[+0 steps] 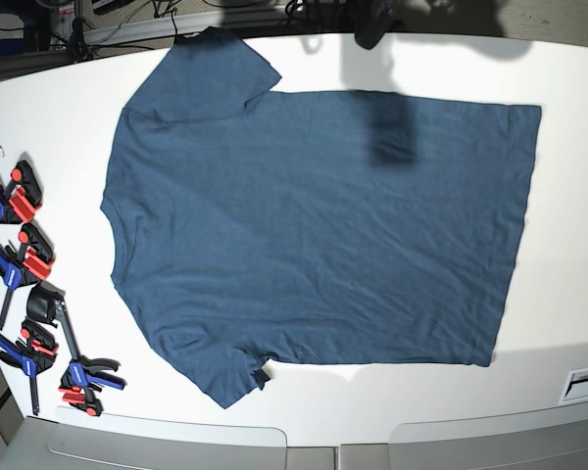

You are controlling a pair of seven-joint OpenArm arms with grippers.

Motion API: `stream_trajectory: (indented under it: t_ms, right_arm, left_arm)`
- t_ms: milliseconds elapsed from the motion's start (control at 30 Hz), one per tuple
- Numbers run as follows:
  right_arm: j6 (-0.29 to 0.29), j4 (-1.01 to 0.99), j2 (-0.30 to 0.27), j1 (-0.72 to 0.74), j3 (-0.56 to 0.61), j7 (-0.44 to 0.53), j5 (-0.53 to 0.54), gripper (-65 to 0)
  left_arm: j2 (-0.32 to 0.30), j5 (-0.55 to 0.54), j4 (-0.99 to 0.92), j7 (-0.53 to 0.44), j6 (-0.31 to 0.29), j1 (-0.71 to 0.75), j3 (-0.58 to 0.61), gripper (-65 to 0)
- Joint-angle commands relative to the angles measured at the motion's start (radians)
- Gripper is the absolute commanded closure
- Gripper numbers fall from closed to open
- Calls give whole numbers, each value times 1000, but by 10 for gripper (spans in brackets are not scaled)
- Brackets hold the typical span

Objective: Fold the T-shirt properly

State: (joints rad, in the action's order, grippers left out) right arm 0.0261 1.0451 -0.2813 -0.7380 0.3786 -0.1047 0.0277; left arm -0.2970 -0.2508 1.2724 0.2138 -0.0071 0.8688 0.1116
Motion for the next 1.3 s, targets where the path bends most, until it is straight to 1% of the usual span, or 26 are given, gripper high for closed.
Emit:
stream_trajectory:
  t_ms: [0,133,200,267,400,500,567,667,767,900,1033,1133,1267]
  right_arm:
    - [1,40,-16,-32,0,10,2,0]
    - [5,173,-69,-119,0,11,2,0]
    - [22,236,-92,-164,0,11,2,0]
    - [45,295,-112,-205,0,11,1,0]
    - [72,412,-150,-283,0,10,1,0]
    - [74,502,-180,-346,0,9,1,0]
    - [91,559,-203,-385,0,10,1,0]
    - [114,649,-234,-435,-10,10,0,0]
    - [117,741,-242,-470,-45,10,1,0]
    - [117,859,-243,-500,-104,10,1,0]
    - [116,958,-242,-509,-159,10,2,0]
    - [117,1021,-242,-509,-201,10,61,0]
    - [116,1102,-241,-509,-273,11,157,0]
  left_arm:
    - [-9,-2,32,4,-1,32,-1,0]
    - [-24,-1,132,93,-1,77,-1,0]
    - [-43,-2,176,134,-1,97,-1,0]
    - [-65,-2,215,154,-1,120,-2,0]
    - [-113,-1,289,157,-1,179,-2,0]
    - [-151,-1,342,161,-1,225,-2,0]
    - [-161,0,378,166,-1,257,-17,0]
    - [-161,-1,438,169,-4,301,-69,0]
    - [-161,-2,507,171,-17,336,-142,0]
    - [-161,-7,604,203,-60,368,-249,0]
    - [-161,-48,678,237,-108,375,-346,0]
    - [-161,-96,712,238,-135,375,-399,0]
    - [-161,-126,732,237,-172,375,-436,0]
